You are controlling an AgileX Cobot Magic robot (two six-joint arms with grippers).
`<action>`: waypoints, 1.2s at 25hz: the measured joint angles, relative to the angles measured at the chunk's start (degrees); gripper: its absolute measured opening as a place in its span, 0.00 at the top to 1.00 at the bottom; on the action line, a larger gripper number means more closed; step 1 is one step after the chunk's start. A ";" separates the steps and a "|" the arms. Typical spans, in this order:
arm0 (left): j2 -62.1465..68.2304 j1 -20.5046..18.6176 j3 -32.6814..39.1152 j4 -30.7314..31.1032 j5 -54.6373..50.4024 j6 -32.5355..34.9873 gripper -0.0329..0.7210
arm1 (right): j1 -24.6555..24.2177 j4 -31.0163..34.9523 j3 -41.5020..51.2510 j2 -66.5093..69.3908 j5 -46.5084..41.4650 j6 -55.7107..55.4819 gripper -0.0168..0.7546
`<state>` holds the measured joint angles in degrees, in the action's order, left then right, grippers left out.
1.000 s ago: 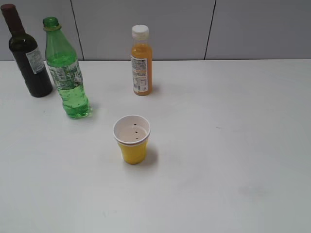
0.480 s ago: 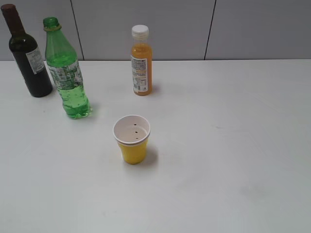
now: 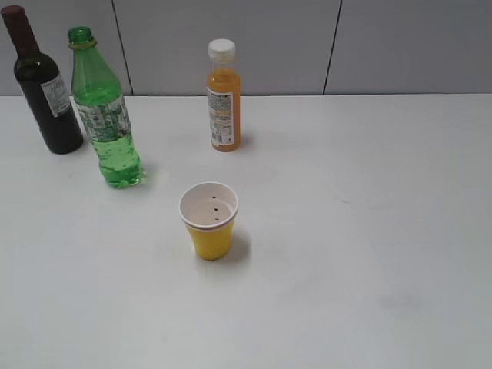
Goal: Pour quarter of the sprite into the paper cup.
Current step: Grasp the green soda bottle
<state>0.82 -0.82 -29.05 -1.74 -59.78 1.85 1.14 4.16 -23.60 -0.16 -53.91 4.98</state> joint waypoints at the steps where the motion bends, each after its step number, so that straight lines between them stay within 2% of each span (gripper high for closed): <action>1: 0.00 0.00 0.00 0.00 0.00 0.00 0.18 | 0.00 0.00 0.00 0.00 0.00 -0.05 0.21; 30: 0.00 0.00 0.00 0.00 0.00 0.00 0.18 | 0.00 0.00 0.00 0.00 0.00 -0.05 0.21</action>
<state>0.82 -0.82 -29.05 -1.74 -59.78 1.85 1.14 4.16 -23.60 -0.16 -53.91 4.93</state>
